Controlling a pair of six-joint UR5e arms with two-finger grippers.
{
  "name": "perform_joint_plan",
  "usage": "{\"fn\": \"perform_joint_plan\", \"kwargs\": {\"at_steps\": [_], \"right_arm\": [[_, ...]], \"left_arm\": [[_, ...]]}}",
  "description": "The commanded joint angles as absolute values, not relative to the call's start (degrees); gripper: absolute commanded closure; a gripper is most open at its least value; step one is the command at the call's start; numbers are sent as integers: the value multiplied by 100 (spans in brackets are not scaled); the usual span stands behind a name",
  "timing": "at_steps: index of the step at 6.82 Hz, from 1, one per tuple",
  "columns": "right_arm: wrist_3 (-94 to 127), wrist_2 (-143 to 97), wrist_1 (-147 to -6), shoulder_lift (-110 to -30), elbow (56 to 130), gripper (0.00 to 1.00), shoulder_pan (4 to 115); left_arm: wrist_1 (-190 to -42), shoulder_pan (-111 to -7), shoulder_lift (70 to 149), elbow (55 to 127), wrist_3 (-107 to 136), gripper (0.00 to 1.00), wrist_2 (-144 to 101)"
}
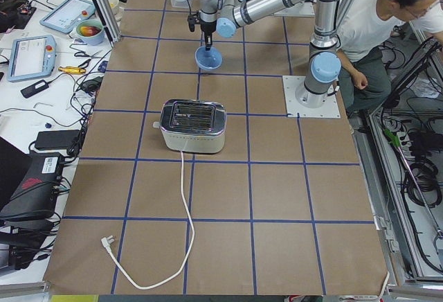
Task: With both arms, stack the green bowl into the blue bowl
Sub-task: 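Grasp light blue bowl with left gripper while right gripper grasps green bowl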
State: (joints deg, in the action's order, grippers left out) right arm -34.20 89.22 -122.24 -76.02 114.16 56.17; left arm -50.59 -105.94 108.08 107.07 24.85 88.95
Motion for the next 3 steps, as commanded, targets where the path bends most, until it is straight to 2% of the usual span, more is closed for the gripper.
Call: {"fn": "perform_joint_plan", "kwargs": {"at_steps": [1, 2, 3], "right_arm": [[-3419, 8921, -12243, -7532, 11505, 69, 5607], [-3419, 8921, -12226, -7524, 11514, 88, 5607], [-3419, 8930, -12208, -7523, 11514, 100, 5607]], "left_arm": [[-4843, -11510, 11318, 10031, 3286, 100, 8684], [-4843, -11601, 11407, 9915, 3452, 100, 8684], [-4834, -11628, 11530, 9914, 3480, 100, 8684]]}}
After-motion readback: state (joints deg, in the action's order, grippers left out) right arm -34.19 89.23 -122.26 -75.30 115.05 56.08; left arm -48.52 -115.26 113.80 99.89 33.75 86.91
